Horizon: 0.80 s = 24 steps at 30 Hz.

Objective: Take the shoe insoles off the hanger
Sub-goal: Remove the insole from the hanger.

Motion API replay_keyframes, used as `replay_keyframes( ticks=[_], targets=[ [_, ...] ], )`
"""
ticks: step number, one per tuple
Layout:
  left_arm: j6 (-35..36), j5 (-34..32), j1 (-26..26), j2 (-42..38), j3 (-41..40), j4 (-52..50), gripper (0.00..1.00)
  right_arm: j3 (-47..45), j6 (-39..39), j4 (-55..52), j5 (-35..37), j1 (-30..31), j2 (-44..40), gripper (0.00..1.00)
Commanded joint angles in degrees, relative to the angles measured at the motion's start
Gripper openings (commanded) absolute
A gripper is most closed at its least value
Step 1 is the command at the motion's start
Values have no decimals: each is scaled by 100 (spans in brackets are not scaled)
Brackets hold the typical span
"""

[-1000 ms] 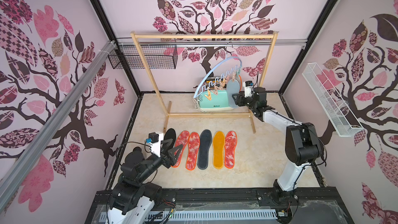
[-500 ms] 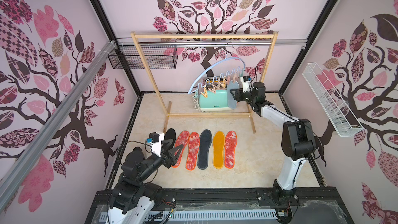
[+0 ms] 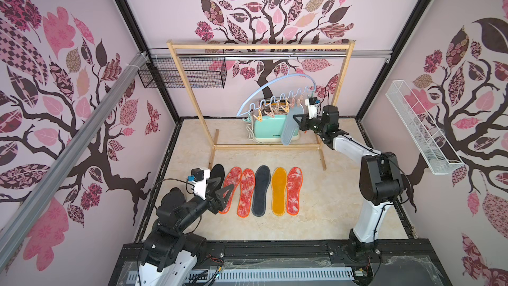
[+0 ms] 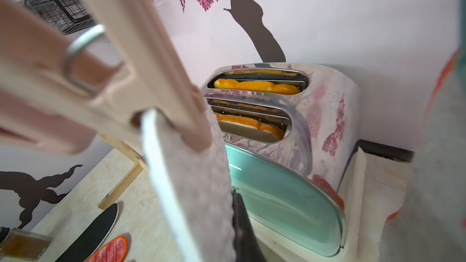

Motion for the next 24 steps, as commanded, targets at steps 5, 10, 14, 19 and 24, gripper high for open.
replay_keyframes(
  ticks=[5, 10, 14, 19, 24],
  targets=[
    [-549, 129, 35, 879, 219, 705, 72, -355, 301, 186, -251, -20, -497, 3],
    [-732, -48, 31, 2368, 955, 849, 70, -445, 342, 199, -266, -35, -565, 3],
    [-959, -258, 14, 3240, 1327, 1230, 68, -453, 463, 199, -341, -42, -607, 3],
    [-1179, -526, -8, 4024, 1456, 2120, 67, -384, 600, 181, -461, -44, -622, 3],
    [-1142, -640, -4, 4802, 1696, 2508, 65, -292, 460, -76, -489, -43, -696, 3]
  ],
)
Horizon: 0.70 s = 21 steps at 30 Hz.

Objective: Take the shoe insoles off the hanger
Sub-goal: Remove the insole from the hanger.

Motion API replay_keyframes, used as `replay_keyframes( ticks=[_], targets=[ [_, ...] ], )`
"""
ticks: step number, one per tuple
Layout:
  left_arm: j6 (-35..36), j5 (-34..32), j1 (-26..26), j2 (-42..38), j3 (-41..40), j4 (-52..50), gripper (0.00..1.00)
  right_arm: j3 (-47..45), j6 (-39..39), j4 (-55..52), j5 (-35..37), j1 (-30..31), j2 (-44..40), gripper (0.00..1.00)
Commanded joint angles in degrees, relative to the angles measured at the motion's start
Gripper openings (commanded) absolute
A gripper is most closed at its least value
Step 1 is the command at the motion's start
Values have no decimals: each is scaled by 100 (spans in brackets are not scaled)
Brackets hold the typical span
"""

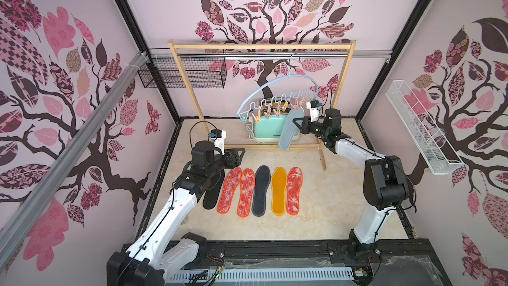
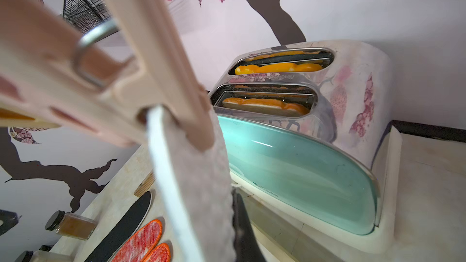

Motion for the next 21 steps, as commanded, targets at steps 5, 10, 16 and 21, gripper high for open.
replay_keyframes(
  ticks=[5, 10, 16, 21],
  targets=[
    [-186, -104, -12, 992, 286, 1134, 63, 158, -123, -263, -147, -48, -395, 3],
    [-18, 139, -2, 1872, 586, 1698, 60, 210, -128, -327, -170, -59, -424, 3],
    [229, 942, 27, 2792, 1280, 2406, 58, 188, -206, -406, -259, -79, -417, 3],
    [421, 1367, 60, 3588, 2142, 2574, 58, 156, -208, -400, -323, -90, -396, 3]
  ],
)
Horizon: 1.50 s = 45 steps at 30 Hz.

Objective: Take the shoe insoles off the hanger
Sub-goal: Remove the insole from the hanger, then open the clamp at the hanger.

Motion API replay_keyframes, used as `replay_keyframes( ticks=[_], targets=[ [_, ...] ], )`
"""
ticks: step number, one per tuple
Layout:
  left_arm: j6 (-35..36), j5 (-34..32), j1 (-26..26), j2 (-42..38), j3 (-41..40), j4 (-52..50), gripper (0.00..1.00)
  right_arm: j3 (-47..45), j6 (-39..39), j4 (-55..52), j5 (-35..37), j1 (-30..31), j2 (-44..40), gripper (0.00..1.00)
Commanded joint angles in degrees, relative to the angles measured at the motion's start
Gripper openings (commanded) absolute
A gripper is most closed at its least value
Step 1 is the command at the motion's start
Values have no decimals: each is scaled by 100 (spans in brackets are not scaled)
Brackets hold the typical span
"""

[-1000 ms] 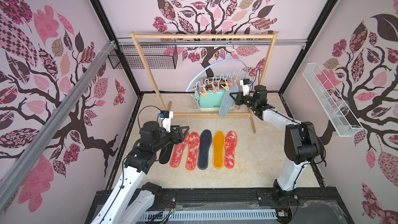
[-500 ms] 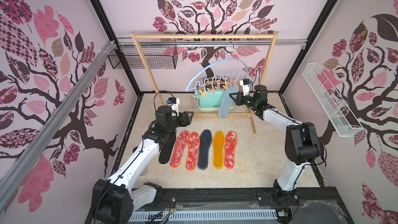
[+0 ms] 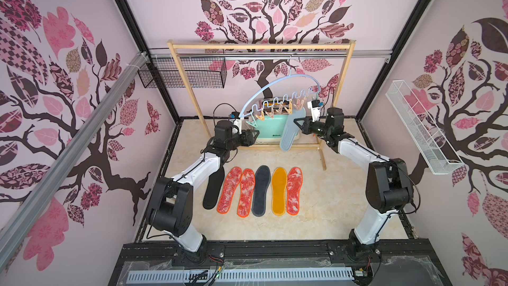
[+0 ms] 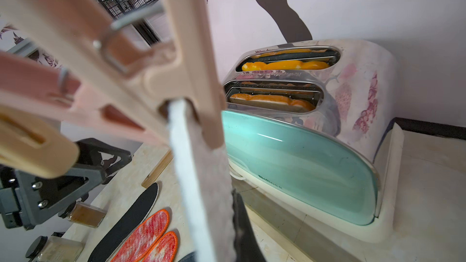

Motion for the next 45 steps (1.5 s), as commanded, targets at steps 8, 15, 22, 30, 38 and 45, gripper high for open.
replay_keyframes(
  ticks=[8, 15, 22, 30, 38, 45],
  targets=[
    [264, 1414, 170, 1788, 2102, 810, 56, 111, -92, -155, -273, -73, -162, 3],
    [343, 2166, 166, 2982, 3780, 618, 54, 140, -202, -260, -514, -97, -75, 3],
    [14, 2951, 18, 3772, 5061, 798, 52, 261, -492, -716, -915, -98, 66, 3],
    [635, 3202, -362, 4194, 6073, -322, 53, 366, -614, -975, -1135, -103, 126, 3],
    [799, 3302, -612, 4425, 6544, -610, 52, 401, -577, -1045, -1309, -103, 172, 3],
    [996, 3243, -638, 4625, 6900, -1026, 48, 437, -619, -1115, -1350, -104, 207, 3]
  ],
)
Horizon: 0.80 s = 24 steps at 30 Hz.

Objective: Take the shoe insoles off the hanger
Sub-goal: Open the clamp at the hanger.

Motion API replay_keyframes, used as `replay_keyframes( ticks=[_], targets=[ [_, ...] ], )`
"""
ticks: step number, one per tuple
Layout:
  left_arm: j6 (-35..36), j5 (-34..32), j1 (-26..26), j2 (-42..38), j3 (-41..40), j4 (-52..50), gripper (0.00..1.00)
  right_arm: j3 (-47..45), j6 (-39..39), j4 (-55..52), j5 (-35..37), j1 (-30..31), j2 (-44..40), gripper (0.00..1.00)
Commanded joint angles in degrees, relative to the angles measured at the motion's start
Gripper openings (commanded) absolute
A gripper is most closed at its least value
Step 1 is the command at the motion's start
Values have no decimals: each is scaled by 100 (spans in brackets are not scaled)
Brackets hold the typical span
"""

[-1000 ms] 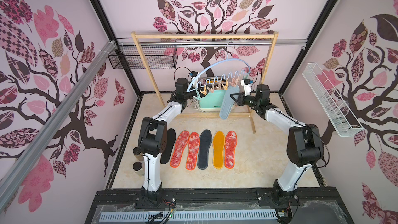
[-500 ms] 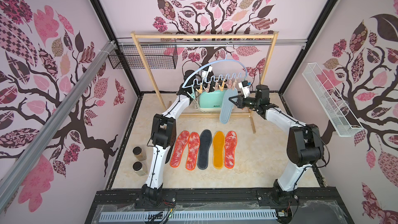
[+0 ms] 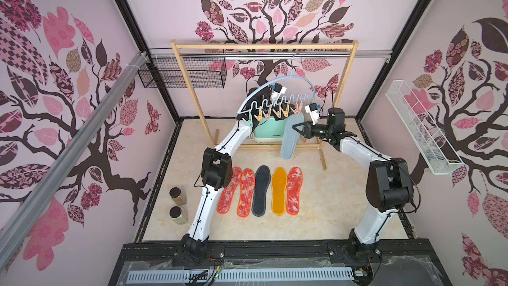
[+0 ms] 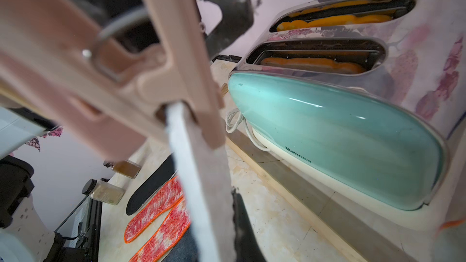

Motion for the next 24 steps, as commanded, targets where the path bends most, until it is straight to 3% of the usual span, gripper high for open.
replay_keyframes(
  ticks=[1, 12, 24],
  targets=[
    [143, 143, -29, 136, 109, -128, 49, 264, -80, -163, -155, 4, 151, 3],
    [-19, 1297, -185, -79, -84, 464, 54, 325, -133, -302, -255, 3, 152, 3],
    [-499, 1411, -213, 86, 166, 1341, 51, 400, -211, -465, -379, 4, 167, 3]
  ],
)
